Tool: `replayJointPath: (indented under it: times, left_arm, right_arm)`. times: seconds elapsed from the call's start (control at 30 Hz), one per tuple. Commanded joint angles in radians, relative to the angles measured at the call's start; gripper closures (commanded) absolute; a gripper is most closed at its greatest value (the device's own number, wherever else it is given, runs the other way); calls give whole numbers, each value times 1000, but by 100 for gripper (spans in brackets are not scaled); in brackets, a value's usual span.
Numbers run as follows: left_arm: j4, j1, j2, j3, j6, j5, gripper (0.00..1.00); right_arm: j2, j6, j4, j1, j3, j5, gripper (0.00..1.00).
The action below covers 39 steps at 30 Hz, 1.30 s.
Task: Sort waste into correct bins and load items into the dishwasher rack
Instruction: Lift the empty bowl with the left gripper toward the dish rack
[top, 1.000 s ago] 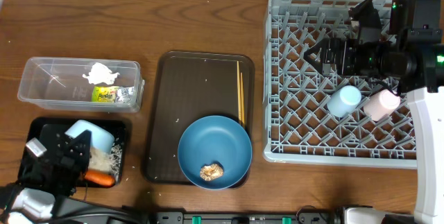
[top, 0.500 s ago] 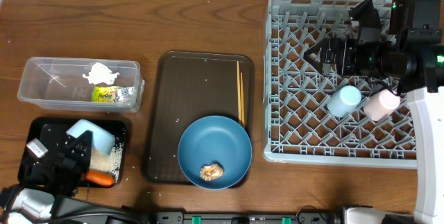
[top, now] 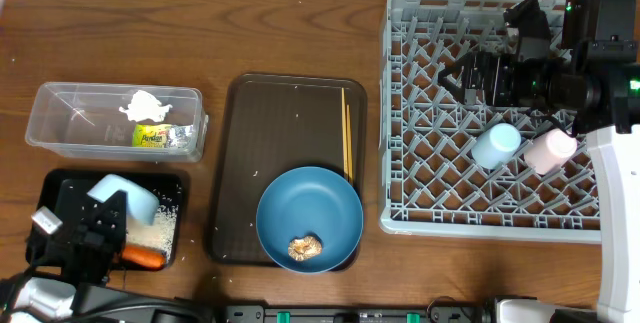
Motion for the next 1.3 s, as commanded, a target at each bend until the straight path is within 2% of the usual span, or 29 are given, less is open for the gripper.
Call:
replayJointPath:
  times: [0.0,0.03,0.07,0.1,0.13,0.17,0.2,0.27,0.33,0.37,0.5,0.63,0.73,0.83,0.93,1.03,1.1,1.17,1.2,1.27]
  left_arm:
    - [19,7,-5,2,-33,4,94]
    - [-10,6,-5,2,-107,38,94]
    - [-28,1,-7,1,-97,53,94]
    - [-5,-2,-10,1,-37,42,94]
    - [10,-1,-11,2,-46,12,94]
    - [-12,-1,-11,2,-112,19,94]
    - [-55,-6,-12,1,-127,21,94]
    - [-50,-12,-18,0,-8,-35,94]
    - [-64,-6,-17,0,-83,-61,94]
    - [-86,-9,-19,0,-78,-62,94]
    - [-171,-34,-31,2,29,-60,94]
    - [-304,-100,-87,61,121,-62,94]
    - [-320,-180,-137,139,106,-52,94]
    - [-298,-304,-164,225,101,40,94]
    - [-167,-464,-164,299,26,52,94]
    - [85,-656,-153,335,-206,51,94]
    - [382,-829,-144,336,-420,51,94]
    - [617,-954,-126,336,-583,18,94]
    - [785,-1045,-108,336,-721,-50,94]
    - [1026,-1174,-69,336,-876,-140,94]
  right_arm:
    - [1,16,6,8,2,-4,1]
    - [1,16,9,8,2,-4,1]
    - [1,16,8,8,2,-4,1]
    - [1,16,8,8,2,-4,1]
    - [1,16,10,8,2,-4,1]
    - [1,16,14,8,2,-4,1]
    - [1,16,16,8,2,-4,1]
    - [1,16,15,8,2,-4,1]
    - [1,17,19,8,2,-4,1]
    - [1,17,19,8,2,-4,1]
    - [1,17,19,8,2,-5,1]
    - [1,16,19,8,2,-4,1]
    - [1,16,23,8,2,-4,1]
    - [1,22,31,8,2,-5,1]
    - [1,83,40,8,2,-5,1]
    - [1,123,56,8,2,-5,1]
    - [1,128,69,6,2,-4,1]
    - [1,129,82,-2,2,-3,1]
    - [1,129,90,-9,2,-3,1]
    - [1,150,98,-24,2,1,1]
